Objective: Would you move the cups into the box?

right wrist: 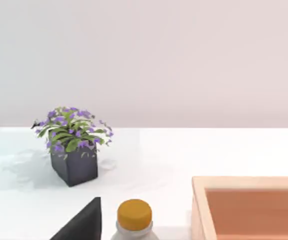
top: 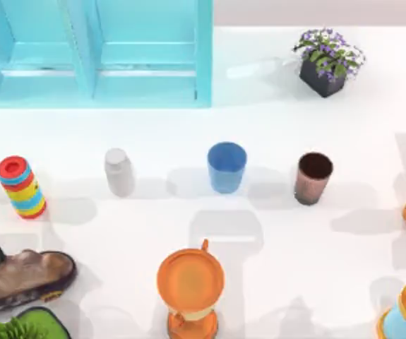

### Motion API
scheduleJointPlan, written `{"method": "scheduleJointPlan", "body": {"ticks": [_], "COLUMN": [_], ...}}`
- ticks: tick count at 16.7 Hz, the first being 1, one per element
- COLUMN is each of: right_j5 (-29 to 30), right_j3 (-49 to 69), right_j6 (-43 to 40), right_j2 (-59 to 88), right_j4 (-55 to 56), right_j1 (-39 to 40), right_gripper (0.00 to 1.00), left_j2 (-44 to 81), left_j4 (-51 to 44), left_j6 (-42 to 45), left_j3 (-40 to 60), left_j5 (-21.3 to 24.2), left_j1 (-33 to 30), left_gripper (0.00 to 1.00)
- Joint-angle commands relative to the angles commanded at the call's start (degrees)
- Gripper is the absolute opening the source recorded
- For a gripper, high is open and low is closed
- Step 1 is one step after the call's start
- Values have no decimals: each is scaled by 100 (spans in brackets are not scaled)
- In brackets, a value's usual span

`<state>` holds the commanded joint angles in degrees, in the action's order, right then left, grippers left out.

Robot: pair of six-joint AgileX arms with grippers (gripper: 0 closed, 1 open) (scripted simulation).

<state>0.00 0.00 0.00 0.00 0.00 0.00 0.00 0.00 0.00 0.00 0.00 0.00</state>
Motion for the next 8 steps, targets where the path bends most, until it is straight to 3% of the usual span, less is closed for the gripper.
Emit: {"method": "scheduleJointPlan", "body": {"ticks": [4, 8], "right_j5": [-28, -169], "right_j3": [165, 1182], "right_j6": [101, 632], "right_j2": [144, 1099], "right_j4": [-166, -1126], "right_j1": [67, 405], "right_gripper": [100, 100], "left_j2": [0, 0], "left_j4": [0, 0], "left_j6": [0, 0], "left_j3": [0, 0], "left_j5": [0, 0], "left_j1": [0, 0], "left_gripper": [100, 100]}}
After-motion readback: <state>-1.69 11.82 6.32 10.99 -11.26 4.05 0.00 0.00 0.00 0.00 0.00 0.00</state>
